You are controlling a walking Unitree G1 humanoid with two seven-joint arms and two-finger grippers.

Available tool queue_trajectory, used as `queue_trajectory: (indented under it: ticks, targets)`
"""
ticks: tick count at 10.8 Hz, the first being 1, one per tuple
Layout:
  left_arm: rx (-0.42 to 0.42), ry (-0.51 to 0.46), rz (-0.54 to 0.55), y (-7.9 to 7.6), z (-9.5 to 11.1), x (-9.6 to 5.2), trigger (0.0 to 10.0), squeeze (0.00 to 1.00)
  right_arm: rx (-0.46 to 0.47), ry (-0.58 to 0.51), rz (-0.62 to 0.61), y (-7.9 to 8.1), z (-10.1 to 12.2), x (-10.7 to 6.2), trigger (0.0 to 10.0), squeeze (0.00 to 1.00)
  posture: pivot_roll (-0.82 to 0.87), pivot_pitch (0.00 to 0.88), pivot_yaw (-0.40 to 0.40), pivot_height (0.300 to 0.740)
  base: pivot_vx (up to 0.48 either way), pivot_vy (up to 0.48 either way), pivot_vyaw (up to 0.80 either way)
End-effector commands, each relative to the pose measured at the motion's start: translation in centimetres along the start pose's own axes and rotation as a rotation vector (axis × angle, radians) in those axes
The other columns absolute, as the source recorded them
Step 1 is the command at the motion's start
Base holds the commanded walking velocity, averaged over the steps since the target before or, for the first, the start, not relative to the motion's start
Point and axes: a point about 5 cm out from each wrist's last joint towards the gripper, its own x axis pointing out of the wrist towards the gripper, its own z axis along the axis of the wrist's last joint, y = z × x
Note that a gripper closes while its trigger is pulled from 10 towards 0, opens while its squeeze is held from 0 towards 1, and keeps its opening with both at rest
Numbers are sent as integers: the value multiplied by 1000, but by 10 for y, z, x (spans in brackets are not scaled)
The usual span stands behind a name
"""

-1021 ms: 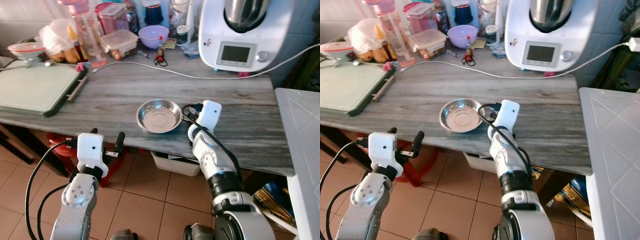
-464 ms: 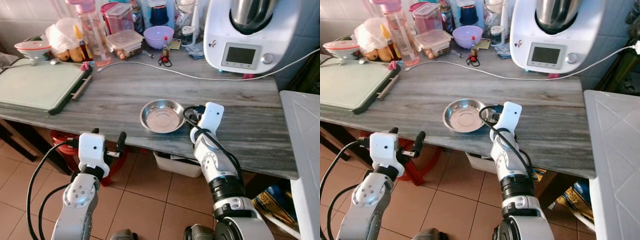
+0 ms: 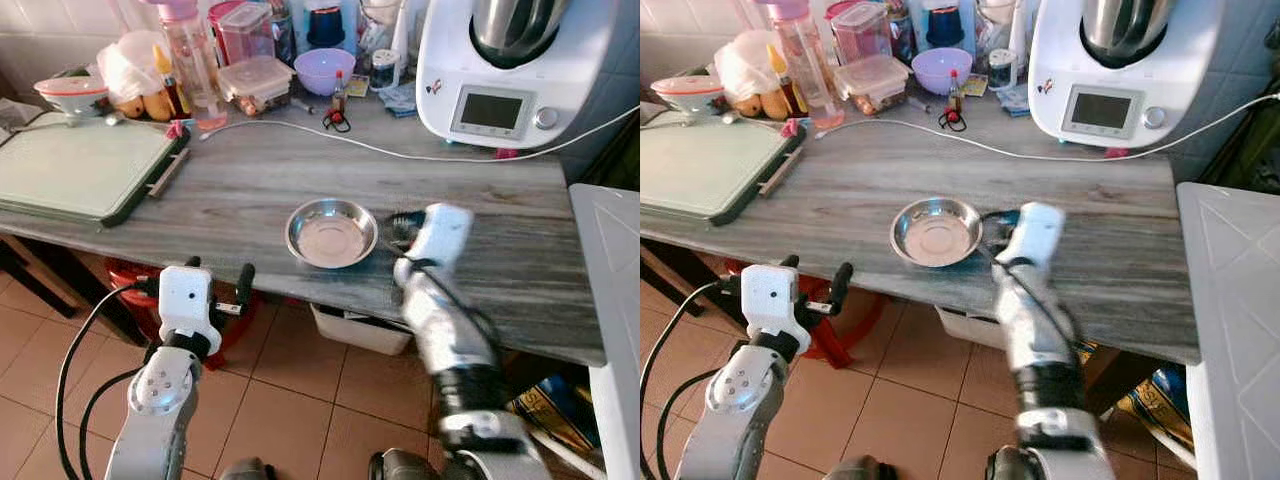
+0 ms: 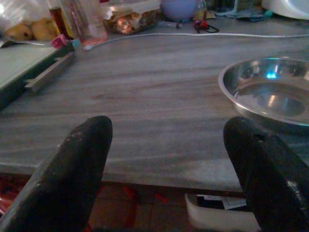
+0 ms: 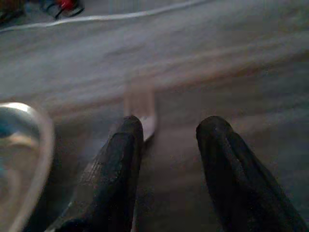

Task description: Setting the table

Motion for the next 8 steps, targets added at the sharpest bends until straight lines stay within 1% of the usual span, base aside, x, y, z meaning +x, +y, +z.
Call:
queue_trajectory:
  ticks: [1, 3, 4, 5, 6, 7, 8]
  targets:
    - [-2, -11, 2, 1, 3, -1, 10000, 0, -17, -32, 3, -1, 6, -4, 10000, 0, 9, 95, 58, 740, 0, 0, 0]
    - [-14, -29, 29, 2, 6, -1, 10000, 0, -77, -117, 12, -13, 16, -11, 10000, 0, 7, 93, 56, 740, 0, 0, 0]
    - [-3, -28, 66, 2, 6, -1, 10000, 0, -107, -175, 43, -18, 21, -17, 10000, 0, 6, 81, 52, 740, 0, 0, 0]
    - [-8, -23, 79, 2, 6, -1, 10000, 0, -140, -207, 49, -23, 23, -23, 10000, 1000, 6, 75, 51, 740, 0, 0, 0]
    - [-18, -19, 75, 0, 6, -2, 10000, 0, -184, -222, 62, -31, 19, -31, 10000, 1000, 2, 69, 47, 740, 0, 0, 0]
    - [-18, -15, 76, 0, 5, -2, 10000, 0, -221, -234, 73, -35, 18, -36, 10000, 1000, 0, 69, 45, 740, 0, 0, 0]
    - [-11, -13, 83, 1, 4, -2, 10000, 0, -277, -258, 71, -39, 19, -39, 10000, 0, -5, 71, 39, 740, -266, 0, 0]
